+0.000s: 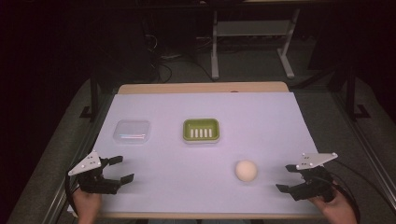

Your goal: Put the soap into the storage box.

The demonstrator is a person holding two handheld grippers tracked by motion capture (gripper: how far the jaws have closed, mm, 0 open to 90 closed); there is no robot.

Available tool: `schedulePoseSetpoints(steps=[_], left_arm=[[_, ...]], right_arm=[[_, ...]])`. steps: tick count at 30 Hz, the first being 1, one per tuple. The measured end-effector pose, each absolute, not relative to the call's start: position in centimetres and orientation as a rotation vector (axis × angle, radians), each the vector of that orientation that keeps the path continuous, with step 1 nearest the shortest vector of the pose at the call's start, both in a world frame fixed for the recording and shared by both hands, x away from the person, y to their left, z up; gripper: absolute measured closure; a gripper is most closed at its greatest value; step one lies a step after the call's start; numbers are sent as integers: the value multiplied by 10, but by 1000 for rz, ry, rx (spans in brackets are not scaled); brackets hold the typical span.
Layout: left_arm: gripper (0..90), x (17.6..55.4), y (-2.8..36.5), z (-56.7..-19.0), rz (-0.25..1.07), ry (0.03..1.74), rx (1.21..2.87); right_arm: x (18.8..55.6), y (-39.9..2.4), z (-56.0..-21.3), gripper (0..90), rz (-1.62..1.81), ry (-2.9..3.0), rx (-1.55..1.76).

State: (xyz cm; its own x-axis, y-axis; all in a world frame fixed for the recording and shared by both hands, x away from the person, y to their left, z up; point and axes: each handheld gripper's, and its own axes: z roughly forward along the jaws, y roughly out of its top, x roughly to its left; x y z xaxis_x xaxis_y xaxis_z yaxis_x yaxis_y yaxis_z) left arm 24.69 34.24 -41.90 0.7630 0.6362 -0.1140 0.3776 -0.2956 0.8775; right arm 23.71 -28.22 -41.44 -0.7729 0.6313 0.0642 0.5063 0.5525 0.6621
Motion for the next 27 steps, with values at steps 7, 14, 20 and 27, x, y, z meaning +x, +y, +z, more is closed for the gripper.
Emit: schedulePoseSetpoints(steps=[7, 14, 20, 27], left_arm=[[132, 247, 343, -419, 317, 775, 1916], [132, 247, 343, -419, 319, 770, 1922], [132, 247, 343, -419, 318, 772, 1921], [132, 247, 342, -420, 321, 772, 1925]], right_arm=[[238, -274, -412, 215, 1037, 2614, 936], [242, -267, -410, 215, 1033, 2627, 927], [244, -263, -409, 215, 1038, 2631, 910], [250, -256, -406, 214, 1034, 2641, 889]])
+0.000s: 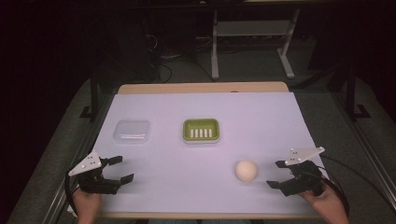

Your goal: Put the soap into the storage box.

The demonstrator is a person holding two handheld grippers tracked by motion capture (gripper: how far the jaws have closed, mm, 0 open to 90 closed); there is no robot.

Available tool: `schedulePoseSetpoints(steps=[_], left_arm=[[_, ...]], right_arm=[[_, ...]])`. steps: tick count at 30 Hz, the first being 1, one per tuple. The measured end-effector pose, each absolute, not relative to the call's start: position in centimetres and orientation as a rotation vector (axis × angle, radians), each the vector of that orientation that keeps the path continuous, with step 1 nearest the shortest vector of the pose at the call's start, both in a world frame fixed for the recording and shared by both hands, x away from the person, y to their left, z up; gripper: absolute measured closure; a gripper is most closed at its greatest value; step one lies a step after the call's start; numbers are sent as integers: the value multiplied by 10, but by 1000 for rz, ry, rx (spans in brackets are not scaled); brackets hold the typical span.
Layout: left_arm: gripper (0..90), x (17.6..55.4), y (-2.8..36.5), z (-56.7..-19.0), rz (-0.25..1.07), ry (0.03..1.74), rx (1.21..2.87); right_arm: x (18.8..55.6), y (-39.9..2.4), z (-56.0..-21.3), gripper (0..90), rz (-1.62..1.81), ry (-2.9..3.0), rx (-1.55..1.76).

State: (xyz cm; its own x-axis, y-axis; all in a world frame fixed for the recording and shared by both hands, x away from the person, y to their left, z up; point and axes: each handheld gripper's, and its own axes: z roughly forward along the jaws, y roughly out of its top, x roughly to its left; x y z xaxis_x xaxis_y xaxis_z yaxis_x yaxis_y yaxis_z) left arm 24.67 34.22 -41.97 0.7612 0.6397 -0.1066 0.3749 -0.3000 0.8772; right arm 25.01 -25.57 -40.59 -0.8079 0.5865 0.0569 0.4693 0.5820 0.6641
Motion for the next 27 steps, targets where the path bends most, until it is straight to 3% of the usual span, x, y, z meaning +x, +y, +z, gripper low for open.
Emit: schedulePoseSetpoints(steps=[27], left_arm=[[132, 246, 342, -420, 322, 773, 1930]], right_arm=[[264, -237, -397, 201, 995, 2701, 829]])
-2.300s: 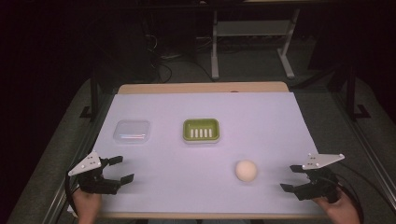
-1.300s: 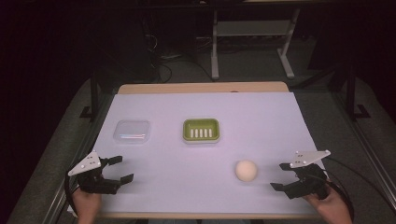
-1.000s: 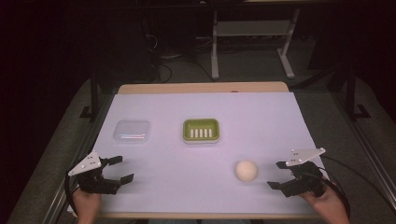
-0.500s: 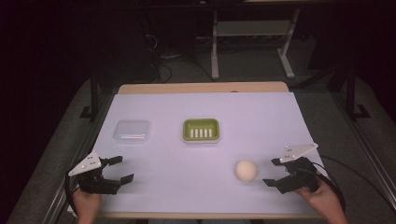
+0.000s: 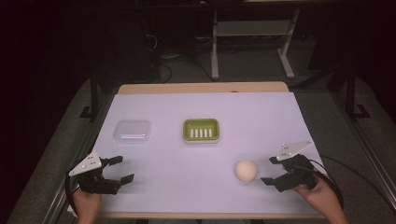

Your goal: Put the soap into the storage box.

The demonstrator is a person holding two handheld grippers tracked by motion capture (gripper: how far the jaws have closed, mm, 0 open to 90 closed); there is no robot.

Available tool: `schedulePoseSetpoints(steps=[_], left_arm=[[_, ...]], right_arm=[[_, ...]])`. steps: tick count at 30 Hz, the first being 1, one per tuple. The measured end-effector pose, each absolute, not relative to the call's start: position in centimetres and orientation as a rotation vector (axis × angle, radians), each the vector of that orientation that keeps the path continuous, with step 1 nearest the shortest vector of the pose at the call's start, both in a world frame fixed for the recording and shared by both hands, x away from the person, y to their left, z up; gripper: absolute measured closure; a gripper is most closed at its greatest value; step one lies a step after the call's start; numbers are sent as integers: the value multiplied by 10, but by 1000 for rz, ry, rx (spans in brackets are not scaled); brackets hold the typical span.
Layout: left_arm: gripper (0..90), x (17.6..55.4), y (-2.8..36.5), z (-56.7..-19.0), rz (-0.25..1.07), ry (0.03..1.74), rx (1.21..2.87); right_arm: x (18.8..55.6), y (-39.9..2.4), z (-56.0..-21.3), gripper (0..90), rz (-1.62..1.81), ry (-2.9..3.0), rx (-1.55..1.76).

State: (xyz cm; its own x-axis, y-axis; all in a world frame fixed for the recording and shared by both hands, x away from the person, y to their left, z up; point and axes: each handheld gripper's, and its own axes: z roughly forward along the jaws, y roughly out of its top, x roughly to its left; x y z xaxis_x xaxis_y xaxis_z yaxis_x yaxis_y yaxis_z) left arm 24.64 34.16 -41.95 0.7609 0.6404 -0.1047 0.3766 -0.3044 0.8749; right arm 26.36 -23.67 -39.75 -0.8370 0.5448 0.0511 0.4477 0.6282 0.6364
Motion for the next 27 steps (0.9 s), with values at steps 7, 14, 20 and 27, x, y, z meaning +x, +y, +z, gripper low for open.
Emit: schedulePoseSetpoints(steps=[7, 14, 20, 27], left_arm=[[132, 246, 342, -420, 321, 774, 1925], [132, 246, 340, -419, 323, 766, 1930], [132, 246, 341, -420, 321, 770, 1927], [132, 246, 341, -419, 327, 774, 1920]], right_arm=[[270, -226, -396, 173, 986, 2729, 812], [274, -220, -394, 167, 964, 2729, 796], [279, -216, -392, 167, 976, 2742, 788], [284, -206, -390, 167, 969, 2759, 750]])
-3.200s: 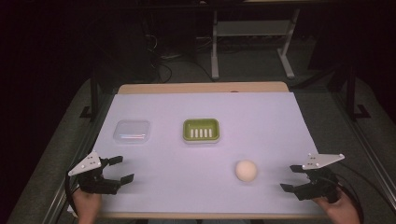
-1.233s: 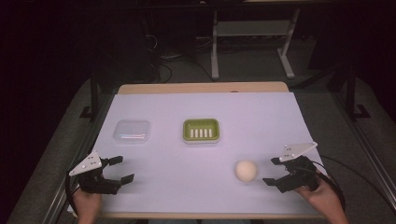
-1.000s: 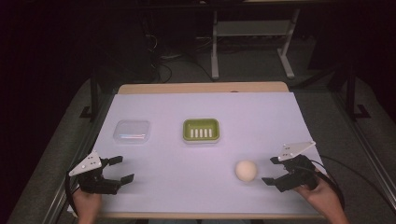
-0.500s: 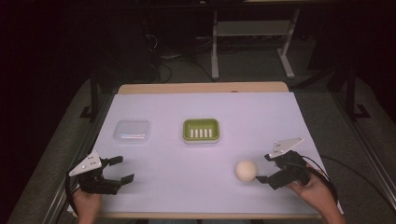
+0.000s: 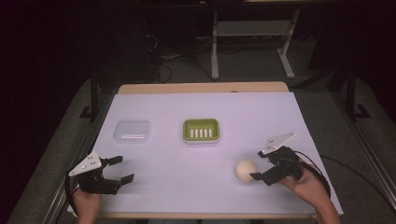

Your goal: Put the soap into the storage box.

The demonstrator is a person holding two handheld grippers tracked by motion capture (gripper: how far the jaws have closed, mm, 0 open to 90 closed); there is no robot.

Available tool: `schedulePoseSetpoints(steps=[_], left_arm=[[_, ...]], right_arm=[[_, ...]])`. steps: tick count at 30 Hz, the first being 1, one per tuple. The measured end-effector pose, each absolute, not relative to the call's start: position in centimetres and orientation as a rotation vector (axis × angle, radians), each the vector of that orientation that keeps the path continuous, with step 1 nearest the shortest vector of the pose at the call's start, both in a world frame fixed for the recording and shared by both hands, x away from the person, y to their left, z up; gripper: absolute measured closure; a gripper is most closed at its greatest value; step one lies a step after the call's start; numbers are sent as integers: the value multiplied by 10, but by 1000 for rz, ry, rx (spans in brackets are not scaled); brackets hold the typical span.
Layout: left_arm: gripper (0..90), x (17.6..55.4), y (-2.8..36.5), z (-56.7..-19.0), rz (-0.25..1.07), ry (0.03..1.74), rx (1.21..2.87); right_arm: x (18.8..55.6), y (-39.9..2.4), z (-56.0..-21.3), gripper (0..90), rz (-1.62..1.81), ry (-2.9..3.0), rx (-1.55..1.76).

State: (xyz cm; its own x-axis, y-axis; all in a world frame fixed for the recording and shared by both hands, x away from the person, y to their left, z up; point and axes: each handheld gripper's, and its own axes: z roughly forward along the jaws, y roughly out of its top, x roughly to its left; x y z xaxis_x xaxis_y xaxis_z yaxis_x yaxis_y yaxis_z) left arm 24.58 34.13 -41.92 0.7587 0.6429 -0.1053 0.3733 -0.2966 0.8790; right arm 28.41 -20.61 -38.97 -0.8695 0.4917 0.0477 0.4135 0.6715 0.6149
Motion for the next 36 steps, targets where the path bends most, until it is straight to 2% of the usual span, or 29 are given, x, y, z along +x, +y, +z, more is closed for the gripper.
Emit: schedulePoseSetpoints(steps=[17, 36], left_arm=[[132, 246, 342, -419, 331, 769, 1918], [132, 246, 343, -420, 323, 779, 1916]], right_arm=[[293, -194, -387, 167, 965, 2781, 684], [301, -183, -409, 163, 895, 2845, 693]])
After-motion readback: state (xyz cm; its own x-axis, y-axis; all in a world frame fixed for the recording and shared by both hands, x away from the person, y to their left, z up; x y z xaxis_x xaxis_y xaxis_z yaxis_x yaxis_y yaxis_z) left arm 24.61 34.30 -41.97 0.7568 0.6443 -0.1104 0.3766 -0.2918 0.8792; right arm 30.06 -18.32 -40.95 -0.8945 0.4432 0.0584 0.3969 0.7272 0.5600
